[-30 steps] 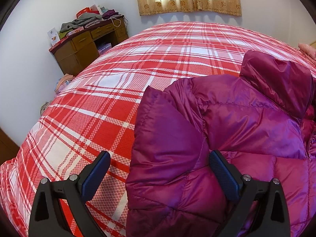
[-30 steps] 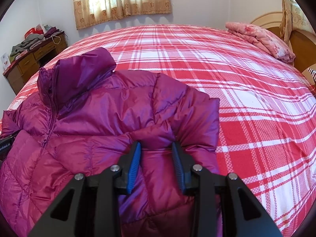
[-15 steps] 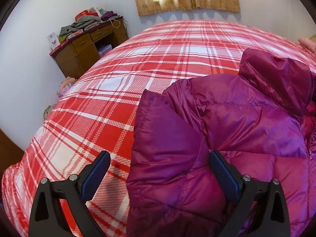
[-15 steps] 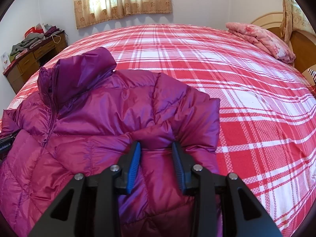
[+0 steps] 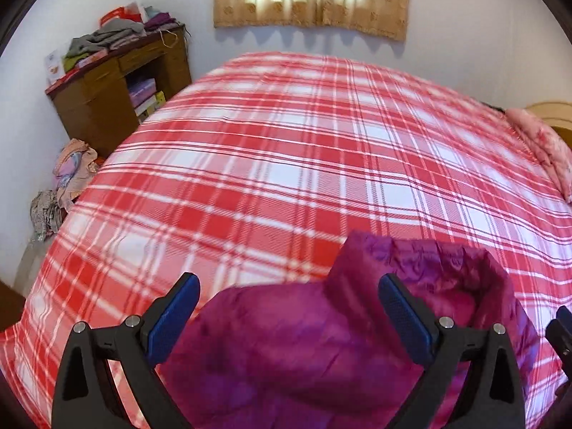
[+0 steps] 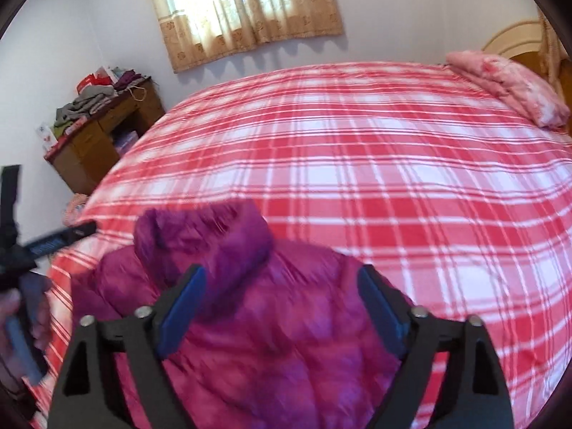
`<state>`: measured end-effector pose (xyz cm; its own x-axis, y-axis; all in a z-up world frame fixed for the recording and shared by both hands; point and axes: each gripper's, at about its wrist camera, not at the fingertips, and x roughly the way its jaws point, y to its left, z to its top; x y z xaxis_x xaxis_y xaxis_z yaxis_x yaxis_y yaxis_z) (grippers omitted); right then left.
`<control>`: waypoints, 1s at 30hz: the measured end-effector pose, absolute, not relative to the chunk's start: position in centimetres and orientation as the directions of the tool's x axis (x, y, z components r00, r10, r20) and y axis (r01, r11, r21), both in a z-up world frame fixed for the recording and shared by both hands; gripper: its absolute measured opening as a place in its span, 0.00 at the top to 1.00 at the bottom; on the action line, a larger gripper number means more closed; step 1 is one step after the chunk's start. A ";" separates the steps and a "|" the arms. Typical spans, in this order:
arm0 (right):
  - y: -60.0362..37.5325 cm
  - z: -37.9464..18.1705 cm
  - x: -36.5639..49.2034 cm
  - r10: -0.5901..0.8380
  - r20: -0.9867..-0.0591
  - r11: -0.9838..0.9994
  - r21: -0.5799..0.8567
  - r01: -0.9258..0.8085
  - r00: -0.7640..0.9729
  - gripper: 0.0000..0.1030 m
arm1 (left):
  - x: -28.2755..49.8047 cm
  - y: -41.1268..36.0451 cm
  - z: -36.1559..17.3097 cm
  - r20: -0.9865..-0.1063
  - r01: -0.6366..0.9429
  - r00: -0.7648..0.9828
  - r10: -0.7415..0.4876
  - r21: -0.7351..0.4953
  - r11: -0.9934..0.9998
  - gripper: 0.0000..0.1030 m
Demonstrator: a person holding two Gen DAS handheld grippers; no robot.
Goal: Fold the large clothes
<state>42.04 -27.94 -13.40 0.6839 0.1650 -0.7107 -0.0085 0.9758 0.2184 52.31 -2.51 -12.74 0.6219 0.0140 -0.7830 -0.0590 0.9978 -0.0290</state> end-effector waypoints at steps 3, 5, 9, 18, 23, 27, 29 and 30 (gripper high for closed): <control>-27.7 -13.4 44.7 0.193 -0.725 0.967 0.256 -0.002 0.661 0.10 | 54.8 -3.2 -14.3 -0.804 -0.073 0.594 0.025 -0.023 0.997 0.03; -27.7 -13.8 46.6 0.184 -0.741 0.966 0.257 0.019 0.645 0.10 | 56.2 -3.5 -15.3 -0.818 -0.082 0.574 0.039 -0.010 0.997 0.03; -26.8 -15.4 49.1 0.170 -0.784 0.975 0.224 0.017 0.597 0.10 | 57.4 -4.1 -16.6 -0.829 -0.057 0.559 0.024 -0.009 0.998 0.03; -26.0 -17.9 49.1 0.173 -0.834 0.983 0.175 -0.047 0.524 0.48 | 55.6 -4.1 -18.3 -0.836 0.081 0.539 -0.099 -0.066 0.995 0.40; -25.4 -17.5 47.4 0.159 -0.825 0.987 0.134 -0.085 0.542 0.81 | 53.2 -4.8 -17.3 -0.818 0.186 0.548 -0.176 -0.086 0.979 0.82; -25.4 -16.7 45.5 0.161 -0.797 0.986 0.109 -0.123 0.582 0.84 | 49.2 -4.7 -15.8 -0.753 0.270 0.635 -0.175 0.003 0.963 0.86; -25.7 -17.0 44.9 0.158 -0.790 0.987 0.103 -0.125 0.593 0.85 | 47.8 -4.3 -15.9 -0.733 0.282 0.657 -0.176 0.022 0.959 0.87; -25.9 -17.3 44.6 0.160 -0.787 0.987 0.107 -0.124 0.596 0.86 | 47.1 -4.1 -16.3 -0.730 0.289 0.659 -0.178 0.027 0.957 0.88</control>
<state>44.62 -25.93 -17.29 0.5960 0.1601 -0.7868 -0.1243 0.9865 0.1066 47.13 -4.06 -16.29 0.6593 -0.1783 -0.7305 0.2890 0.9569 0.0273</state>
